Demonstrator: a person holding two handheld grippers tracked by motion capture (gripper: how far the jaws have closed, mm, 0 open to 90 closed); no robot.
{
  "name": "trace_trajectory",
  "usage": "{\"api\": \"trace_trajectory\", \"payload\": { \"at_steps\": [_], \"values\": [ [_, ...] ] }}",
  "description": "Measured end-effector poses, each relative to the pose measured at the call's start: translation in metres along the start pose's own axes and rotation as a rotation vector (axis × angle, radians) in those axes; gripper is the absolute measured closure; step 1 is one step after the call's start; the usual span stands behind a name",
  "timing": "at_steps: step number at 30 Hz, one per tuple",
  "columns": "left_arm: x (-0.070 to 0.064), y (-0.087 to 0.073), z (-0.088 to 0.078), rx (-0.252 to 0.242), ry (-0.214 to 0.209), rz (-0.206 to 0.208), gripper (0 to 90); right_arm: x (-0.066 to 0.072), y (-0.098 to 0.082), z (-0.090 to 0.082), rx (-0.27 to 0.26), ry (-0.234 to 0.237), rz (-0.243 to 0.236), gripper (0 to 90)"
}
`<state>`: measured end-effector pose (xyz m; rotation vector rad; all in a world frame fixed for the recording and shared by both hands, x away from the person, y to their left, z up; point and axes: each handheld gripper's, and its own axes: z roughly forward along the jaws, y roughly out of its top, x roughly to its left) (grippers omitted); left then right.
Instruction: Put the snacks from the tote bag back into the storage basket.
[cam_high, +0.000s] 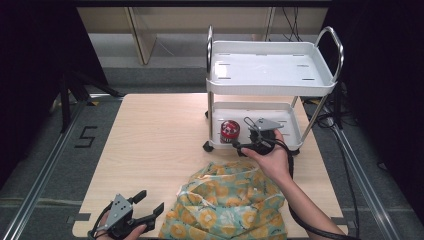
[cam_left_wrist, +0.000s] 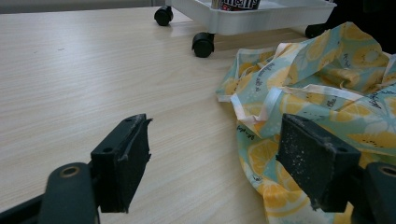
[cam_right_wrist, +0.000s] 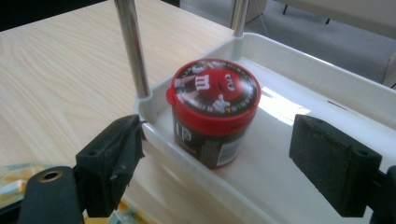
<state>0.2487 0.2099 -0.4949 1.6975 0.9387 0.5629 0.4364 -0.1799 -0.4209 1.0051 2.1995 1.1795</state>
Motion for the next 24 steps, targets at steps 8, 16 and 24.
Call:
{"api": "trace_trajectory", "payload": {
  "at_steps": [8,16,24],
  "values": [
    [0.0,0.0,0.0,0.001,0.002,0.0,24.3,0.004,-0.018,-0.017,-0.025,0.004,0.009,18.2],
    [-0.001,0.0,-0.002,0.03,0.024,-0.007,24.3,0.006,-0.045,-0.032,-0.053,0.015,0.042,19.8],
    [-0.002,-0.001,-0.002,0.027,0.024,-0.024,24.1,0.006,-0.054,-0.035,-0.072,0.004,0.038,21.0]
  ]
}}
